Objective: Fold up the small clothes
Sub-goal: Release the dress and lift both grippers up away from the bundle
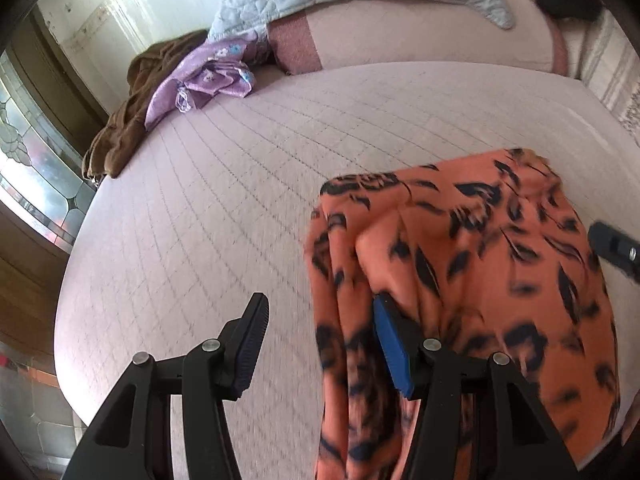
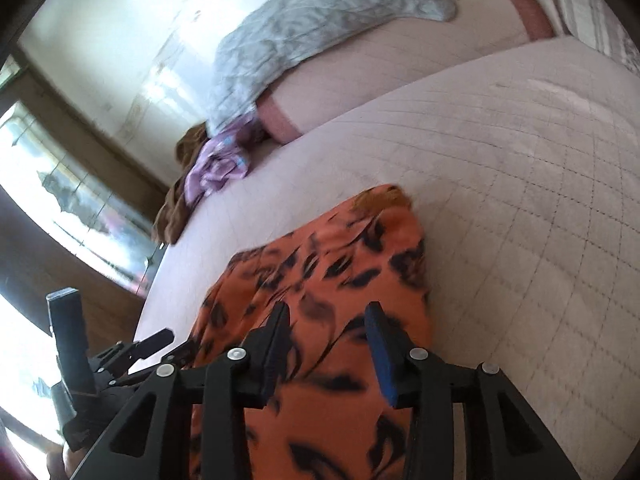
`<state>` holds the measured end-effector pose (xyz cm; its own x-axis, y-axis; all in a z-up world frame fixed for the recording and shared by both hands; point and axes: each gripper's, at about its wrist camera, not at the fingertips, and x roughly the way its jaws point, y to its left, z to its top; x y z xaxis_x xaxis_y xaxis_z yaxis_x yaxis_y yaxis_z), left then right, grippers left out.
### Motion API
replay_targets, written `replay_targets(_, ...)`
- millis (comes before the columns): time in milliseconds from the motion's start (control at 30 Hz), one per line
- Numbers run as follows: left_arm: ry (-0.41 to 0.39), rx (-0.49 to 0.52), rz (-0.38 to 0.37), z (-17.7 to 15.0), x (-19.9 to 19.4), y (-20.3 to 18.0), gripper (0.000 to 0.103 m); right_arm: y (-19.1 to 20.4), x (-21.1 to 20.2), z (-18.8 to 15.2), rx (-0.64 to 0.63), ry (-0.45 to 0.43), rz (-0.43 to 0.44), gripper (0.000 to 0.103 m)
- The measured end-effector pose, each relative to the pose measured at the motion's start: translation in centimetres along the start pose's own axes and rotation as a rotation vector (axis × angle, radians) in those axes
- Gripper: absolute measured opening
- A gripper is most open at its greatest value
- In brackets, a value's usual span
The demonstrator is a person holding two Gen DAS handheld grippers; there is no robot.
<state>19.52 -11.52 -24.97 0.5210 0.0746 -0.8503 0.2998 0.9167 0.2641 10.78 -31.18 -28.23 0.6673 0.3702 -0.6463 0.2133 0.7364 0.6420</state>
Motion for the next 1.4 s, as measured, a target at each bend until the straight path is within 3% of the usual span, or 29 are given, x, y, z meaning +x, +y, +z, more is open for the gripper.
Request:
replay_targets(67, 0.071, 0.007, 0.006, 0.9, 2.0, -0.4, 0.056, -1.2, 1.6, 0.6, 0.04, 0.034, -0.001, 0.043)
replay_targets(167, 0.112, 0.02, 0.022, 1.3, 3.4, -0.7, 0.056, -3.0, 3.7, 0.5, 0.113, 0.109, 0.002, 0.042)
replay_targets(367, 0.045, 0.007, -0.004, -0.4, 0.1, 0.1, 0.056, -2.4, 1.1, 0.2, 0.1, 0.087, 0.038, 0.043)
replay_targets(467, -0.017, 0.024, -0.032, -2.7, -2.7, 0.4, 0.056, -0.7, -1.8, -1.1, 0.048, 0.08, 0.082, 0.043)
replay_targets(633, -0.051, 0.042, -0.063, -7.0, -4.7, 0.0, 0.056, 2.2, -4.3, -4.0, -0.031, 0.101, 0.069, 0.043)
replay_targets(700, -0.052, 0.058, -0.038, -8.4, -4.0, -0.5, 0.068, 2.4, -4.5, -6.2, -0.042, 0.137, 0.049, 0.043)
replay_targets(767, -0.022, 0.065, -0.01, -9.4, -2.2, -0.6, 0.07, 1.9, -4.1, -8.0, -0.046, 0.183, -0.008, 0.043)
replay_targets(933, -0.032, -0.001, -0.059, -8.6, -3.5, 0.7, 0.07, 2.6, -5.3, -9.2, -0.093, 0.13, -0.056, 0.043)
replay_targets(1067, -0.128, -0.034, -0.055, -8.2, -6.9, 2.0, 0.07, 3.6, -7.2, -10.0, -0.134, 0.07, -0.09, 0.044)
replay_targets(1133, -0.166, -0.064, -0.057, -8.2, -9.0, 2.7, 0.07, 4.3, -8.7, -10.1, -0.144, 0.008, -0.086, 0.058)
replay_targets(1167, -0.186, -0.074, -0.056, -8.2, -9.8, 3.0, 0.071, 4.7, -9.1, -9.9, -0.145, -0.016, -0.086, 0.06)
replay_targets(1400, -0.357, -0.12, -0.029, -8.1, -16.3, 5.1, 0.086, 7.0, -13.0, -9.3, -0.169, -0.139, -0.1, 0.06)
